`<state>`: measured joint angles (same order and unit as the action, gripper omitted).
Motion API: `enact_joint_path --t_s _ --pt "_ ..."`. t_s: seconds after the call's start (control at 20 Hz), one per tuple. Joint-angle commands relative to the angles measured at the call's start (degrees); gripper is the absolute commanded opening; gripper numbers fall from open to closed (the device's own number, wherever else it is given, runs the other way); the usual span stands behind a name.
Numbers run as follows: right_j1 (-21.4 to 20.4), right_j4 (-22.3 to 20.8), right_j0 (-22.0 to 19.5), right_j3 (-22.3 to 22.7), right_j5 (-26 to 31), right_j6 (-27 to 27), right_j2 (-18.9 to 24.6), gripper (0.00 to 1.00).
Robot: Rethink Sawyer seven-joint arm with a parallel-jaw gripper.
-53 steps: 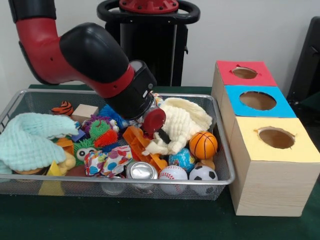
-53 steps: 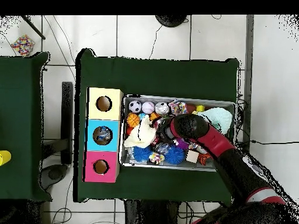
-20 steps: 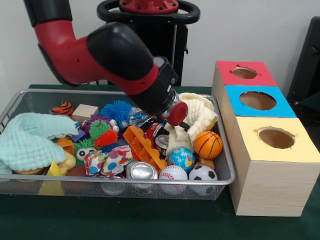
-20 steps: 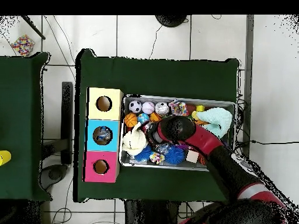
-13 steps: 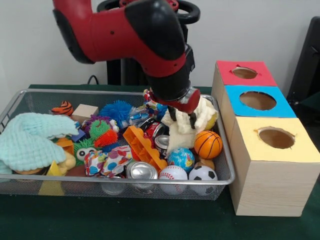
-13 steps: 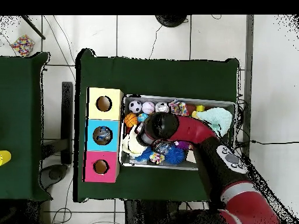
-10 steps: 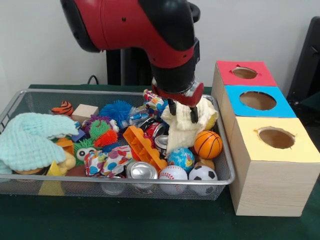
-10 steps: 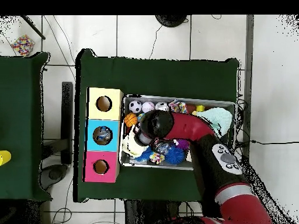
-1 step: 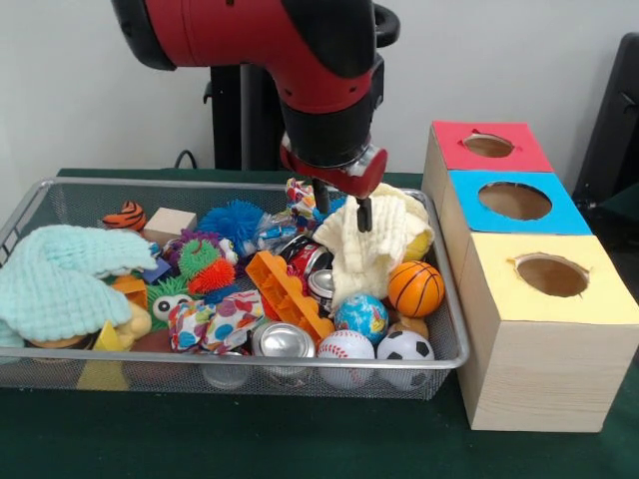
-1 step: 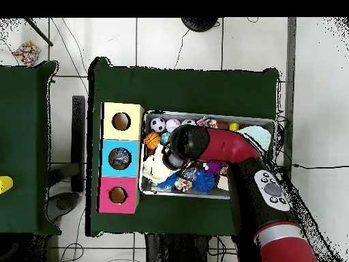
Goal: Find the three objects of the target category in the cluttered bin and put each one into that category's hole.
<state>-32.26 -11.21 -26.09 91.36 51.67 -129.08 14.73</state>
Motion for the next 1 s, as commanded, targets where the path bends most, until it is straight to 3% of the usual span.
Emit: enact_joint_path --t_s 0.05,0.55,0.85,1.0 --pt "0.14 -0.4 0.07 -4.87 8.34 -2.44 -3.0 1.0" --pt "-0.59 -3.21 3.05 -6.64 11.48 -1.66 -5.44 1.0" --pt "0.94 -2.76 5.25 -9.41 16.09 -2.27 -6.93 1.0" --pt "1.9 -2.93 6.26 -10.17 15.09 -2.61 -7.55 1.0"
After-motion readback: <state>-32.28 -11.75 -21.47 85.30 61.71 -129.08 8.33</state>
